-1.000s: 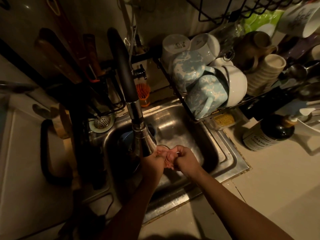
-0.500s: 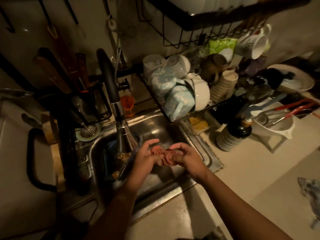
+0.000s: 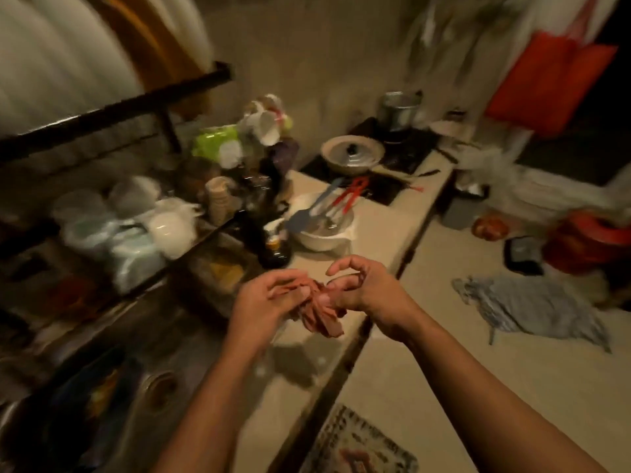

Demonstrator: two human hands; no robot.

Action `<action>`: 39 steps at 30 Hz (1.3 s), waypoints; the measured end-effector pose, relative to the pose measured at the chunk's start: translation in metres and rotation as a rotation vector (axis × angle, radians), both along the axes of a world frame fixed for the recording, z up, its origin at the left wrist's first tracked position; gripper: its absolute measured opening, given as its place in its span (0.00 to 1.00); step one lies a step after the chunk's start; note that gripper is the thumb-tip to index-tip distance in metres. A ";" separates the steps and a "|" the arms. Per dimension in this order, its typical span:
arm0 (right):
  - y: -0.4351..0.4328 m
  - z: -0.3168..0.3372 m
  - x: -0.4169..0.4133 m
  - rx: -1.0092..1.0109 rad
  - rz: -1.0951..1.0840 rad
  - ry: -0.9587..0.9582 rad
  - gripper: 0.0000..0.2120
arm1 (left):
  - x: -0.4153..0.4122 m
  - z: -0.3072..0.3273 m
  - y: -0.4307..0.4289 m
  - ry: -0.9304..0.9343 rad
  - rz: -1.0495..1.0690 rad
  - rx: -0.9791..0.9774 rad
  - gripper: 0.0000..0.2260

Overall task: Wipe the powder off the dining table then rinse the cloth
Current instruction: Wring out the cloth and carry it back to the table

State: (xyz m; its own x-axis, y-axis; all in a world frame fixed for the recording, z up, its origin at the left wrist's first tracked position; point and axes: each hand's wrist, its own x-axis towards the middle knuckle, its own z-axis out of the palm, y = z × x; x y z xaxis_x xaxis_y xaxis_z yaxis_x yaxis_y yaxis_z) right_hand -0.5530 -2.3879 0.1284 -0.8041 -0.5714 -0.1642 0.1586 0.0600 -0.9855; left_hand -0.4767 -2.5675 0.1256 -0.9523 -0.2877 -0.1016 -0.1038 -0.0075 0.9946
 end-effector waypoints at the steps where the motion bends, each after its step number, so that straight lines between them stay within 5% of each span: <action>1: 0.032 0.003 -0.004 0.013 -0.034 -0.005 0.20 | -0.011 0.005 0.028 0.009 -0.044 -0.005 0.11; 12: 0.375 0.008 0.029 0.286 -0.353 0.019 0.31 | -0.085 0.013 0.351 -0.035 -0.554 -0.032 0.16; 19: 0.539 0.009 0.090 0.502 -0.770 0.026 0.11 | -0.088 0.019 0.547 0.012 -0.910 -0.092 0.16; 29: 0.729 -0.015 0.146 0.447 -1.394 -0.035 0.10 | -0.095 -0.010 0.797 0.075 -1.388 -0.227 0.10; 39: 0.921 -0.022 0.191 0.576 -1.792 -0.133 0.07 | -0.101 -0.008 1.062 0.033 -1.817 -0.259 0.16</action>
State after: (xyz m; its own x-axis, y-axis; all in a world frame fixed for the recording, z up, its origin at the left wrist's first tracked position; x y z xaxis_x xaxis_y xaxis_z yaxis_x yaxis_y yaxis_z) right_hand -0.3624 -1.4668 0.1059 -0.2746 0.9555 -0.1074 0.4630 0.0335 -0.8857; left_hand -0.5781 -1.5057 0.1172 -0.0683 0.9765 -0.2043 0.2102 0.2142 0.9539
